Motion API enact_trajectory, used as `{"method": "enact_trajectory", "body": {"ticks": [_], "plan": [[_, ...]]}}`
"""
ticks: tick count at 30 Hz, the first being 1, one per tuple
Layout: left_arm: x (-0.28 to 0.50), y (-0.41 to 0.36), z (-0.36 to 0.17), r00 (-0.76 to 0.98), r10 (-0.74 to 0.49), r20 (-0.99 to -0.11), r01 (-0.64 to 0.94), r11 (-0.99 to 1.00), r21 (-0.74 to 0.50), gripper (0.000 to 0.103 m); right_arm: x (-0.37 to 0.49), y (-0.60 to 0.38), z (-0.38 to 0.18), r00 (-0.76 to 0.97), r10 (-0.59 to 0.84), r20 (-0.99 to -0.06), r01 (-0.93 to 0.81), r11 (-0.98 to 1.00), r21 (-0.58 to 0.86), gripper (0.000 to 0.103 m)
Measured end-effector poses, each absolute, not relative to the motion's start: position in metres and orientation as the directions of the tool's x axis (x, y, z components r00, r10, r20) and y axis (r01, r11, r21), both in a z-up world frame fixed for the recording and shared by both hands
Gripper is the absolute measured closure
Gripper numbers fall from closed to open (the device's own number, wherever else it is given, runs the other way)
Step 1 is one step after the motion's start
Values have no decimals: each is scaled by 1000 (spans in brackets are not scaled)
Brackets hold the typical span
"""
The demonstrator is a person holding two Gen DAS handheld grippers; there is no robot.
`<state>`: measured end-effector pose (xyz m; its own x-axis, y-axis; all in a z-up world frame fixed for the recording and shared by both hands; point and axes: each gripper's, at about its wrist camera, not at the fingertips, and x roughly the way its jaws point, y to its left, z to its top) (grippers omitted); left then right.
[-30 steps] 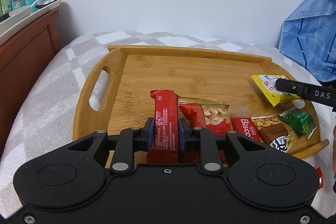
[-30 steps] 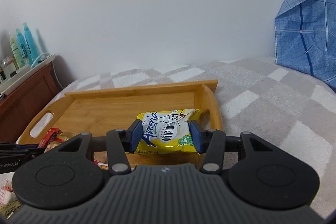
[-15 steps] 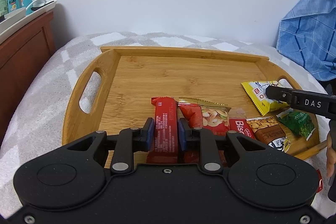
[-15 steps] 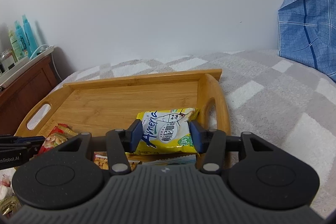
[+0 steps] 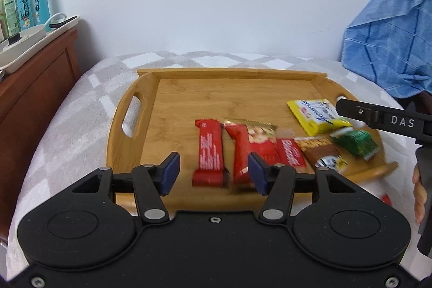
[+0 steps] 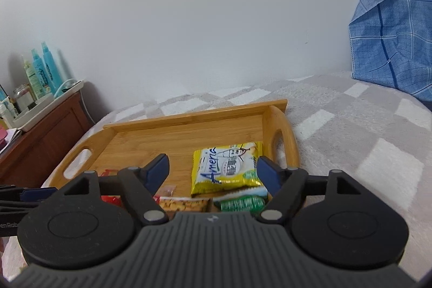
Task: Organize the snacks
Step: 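Move both open tools back toward the remaining snacks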
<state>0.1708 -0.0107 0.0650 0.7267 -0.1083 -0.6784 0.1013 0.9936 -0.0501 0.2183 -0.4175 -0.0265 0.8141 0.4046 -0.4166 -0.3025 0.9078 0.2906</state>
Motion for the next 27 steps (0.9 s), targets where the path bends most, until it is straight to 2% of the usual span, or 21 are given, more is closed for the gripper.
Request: {"method": "enact_trajectory", "body": {"ticks": [9,16,20,27], "plan": [[120,-14,60,693,-165,-702,130,986,-103,49,181,-426,-26,801,389,-454,-282,916,287,18],[89,-12,53,678,-183,-712,150,983,-110,55,156,-429,-34,787,389,-479,-276,916,291,16],[83,-11,48,663,-186,-725,165,981,-101,65,146,-429,-43,786,356,-506,-258,932,255,13],[78,-8,42,661,-178,-729,151,983,-103,66,139,-432,-52,758,344,-554,-250,938,241,13]]}}
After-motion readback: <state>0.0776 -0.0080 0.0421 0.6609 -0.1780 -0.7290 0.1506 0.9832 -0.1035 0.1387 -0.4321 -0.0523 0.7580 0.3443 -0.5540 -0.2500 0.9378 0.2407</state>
